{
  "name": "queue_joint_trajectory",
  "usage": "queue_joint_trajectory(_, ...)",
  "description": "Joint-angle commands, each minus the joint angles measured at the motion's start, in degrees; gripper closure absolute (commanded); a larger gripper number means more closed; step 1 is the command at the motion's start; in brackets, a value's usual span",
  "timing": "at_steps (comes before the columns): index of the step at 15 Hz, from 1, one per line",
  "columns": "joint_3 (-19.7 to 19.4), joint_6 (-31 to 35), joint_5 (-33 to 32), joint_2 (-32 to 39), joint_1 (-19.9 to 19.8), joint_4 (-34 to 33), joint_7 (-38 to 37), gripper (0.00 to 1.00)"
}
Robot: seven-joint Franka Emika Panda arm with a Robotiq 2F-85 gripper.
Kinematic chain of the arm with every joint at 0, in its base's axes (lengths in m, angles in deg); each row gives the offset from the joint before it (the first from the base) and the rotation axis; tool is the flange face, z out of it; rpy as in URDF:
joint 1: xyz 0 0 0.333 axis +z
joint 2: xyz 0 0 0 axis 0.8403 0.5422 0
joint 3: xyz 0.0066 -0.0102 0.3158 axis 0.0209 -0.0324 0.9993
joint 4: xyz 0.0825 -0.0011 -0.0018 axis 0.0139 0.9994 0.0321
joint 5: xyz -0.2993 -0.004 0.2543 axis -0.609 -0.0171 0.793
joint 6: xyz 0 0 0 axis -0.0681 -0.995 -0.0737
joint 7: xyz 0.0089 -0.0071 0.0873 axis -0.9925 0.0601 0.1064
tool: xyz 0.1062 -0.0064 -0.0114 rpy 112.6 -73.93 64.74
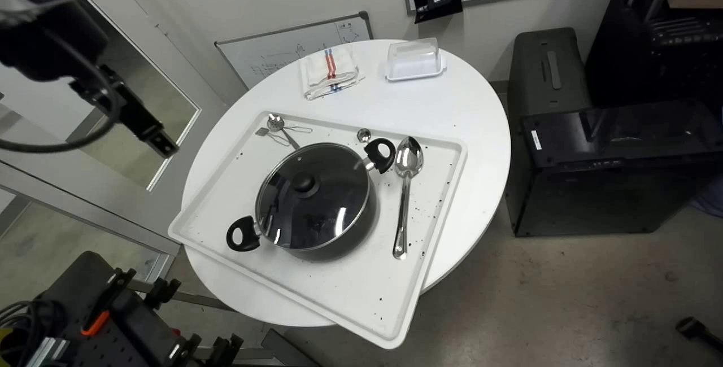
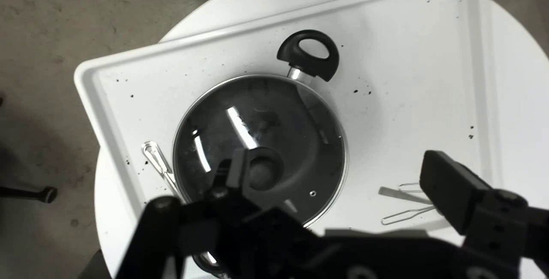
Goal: Remove the lid from the pot
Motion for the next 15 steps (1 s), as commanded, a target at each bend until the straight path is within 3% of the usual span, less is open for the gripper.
queue_joint_trajectory(1,-0.9,7.5,-3.7,8.6,-1.0,-2.1,-0.6,0.00)
queue_joint_trajectory(6,-2.1,15.3,-6.4,18.2,-1.5,-4.1,-1.1,0.00)
queue_joint_trajectory(15,-2.2,25.9,-5.2,30.7,-1.2,-8.7,0.8,0.00)
